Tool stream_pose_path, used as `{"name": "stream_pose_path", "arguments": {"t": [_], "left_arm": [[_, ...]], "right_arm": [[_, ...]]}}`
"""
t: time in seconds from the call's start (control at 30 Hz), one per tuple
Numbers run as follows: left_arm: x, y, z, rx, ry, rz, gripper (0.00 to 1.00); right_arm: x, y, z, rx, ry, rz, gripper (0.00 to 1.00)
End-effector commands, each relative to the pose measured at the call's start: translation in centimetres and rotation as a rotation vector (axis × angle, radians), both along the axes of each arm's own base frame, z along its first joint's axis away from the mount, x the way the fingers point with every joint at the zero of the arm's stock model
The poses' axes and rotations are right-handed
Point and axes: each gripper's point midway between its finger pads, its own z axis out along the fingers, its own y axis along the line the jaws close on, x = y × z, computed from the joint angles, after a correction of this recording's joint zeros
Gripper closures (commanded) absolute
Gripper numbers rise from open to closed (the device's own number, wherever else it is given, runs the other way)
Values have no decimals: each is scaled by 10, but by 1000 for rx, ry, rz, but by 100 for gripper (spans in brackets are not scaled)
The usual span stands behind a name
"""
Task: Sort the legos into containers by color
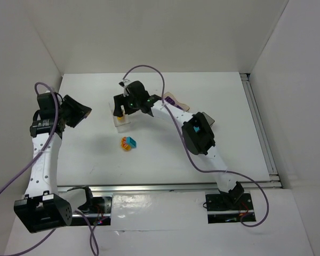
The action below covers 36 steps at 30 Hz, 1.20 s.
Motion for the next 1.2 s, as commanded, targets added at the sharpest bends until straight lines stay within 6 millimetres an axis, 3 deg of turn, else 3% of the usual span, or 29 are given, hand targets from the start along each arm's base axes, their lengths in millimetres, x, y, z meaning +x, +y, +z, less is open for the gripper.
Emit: {"name": "stream_pose_path", "arguments": {"t": [0.0,0.07,0.1,0.13,0.17,0.2,0.23,0.27,0.3,0.33,0.37,0.4,0.43,0.47,0.5,0.53,0.57,0.6,0.67,0.7,0.77,0.83,0.93,1.0,1.03,1.1,1.17], "left_arm": [[0,-3,13,10,-63,-60,100],[0,-3,13,10,-63,-60,100],[1,-5,11,2,-63,-70,100],[0,-7,7,-1,-63,-91,100],[1,-8,5,4,-66,-105,100],[2,-20,0,12,-71,-149,100],[2,-29,0,11,-72,-178,100],[3,-33,-5,43,-66,-183,100],[8,-59,-13,56,-60,-270,100],[8,-75,-21,58,-39,-326,100],[11,-90,-26,71,-23,-378,100],[15,-106,-31,107,-21,-447,100],[18,-139,-44,123,17,-547,100],[19,-153,-52,138,41,-577,100],[19,-164,-62,166,61,-595,100],[16,-190,-66,180,56,-656,100],[16,-202,-83,184,92,-690,100],[18,-213,-87,191,87,-711,100],[13,-241,-98,205,105,-778,100],[15,-252,-117,212,146,-801,100],[15,-274,-125,225,159,-846,100],[13,-284,-146,242,199,-867,100],[10,-300,-148,226,171,-925,100],[6,-307,-146,214,148,-993,80],[7,-310,-146,211,144,-1011,64],[9,-301,-149,225,168,-978,17],[14,-290,-132,240,132,-912,6]], "right_arm": [[2,5,23,-29,-19,-24,16],[4,0,39,-15,-40,-56,10],[3,-10,29,-47,-35,-87,10],[4,-21,59,-14,-59,-118,11],[6,-32,68,-4,-61,-145,14],[-4,-45,51,-31,-48,-159,16],[-5,-60,57,-33,-57,-185,17],[-13,-79,105,25,-123,-215,18],[-21,-112,118,33,-160,-276,20],[-26,-120,87,-15,-130,-290,21],[-29,-146,122,45,-171,-333,21],[-31,-163,123,52,-171,-367,22],[-33,-179,120,47,-164,-384,22],[-32,-207,119,34,-162,-436,22],[-35,-222,112,2,-140,-462,22],[-36,-238,102,-26,-122,-496,22],[-36,-255,108,-25,-125,-527,19],[-39,-265,105,-34,-113,-557,18],[-51,-285,95,-45,-89,-588,16],[-51,-297,92,-36,-80,-621,15],[-57,-305,85,-25,-58,-629,15],[-66,-313,74,-38,-31,-644,15],[-77,-322,65,-51,-17,-654,13],[-81,-326,60,-52,-6,-654,13],[-81,-325,60,-48,-2,-645,13],[-83,-325,56,-47,11,-650,13],[-85,-322,57,-34,23,-640,13]]}}
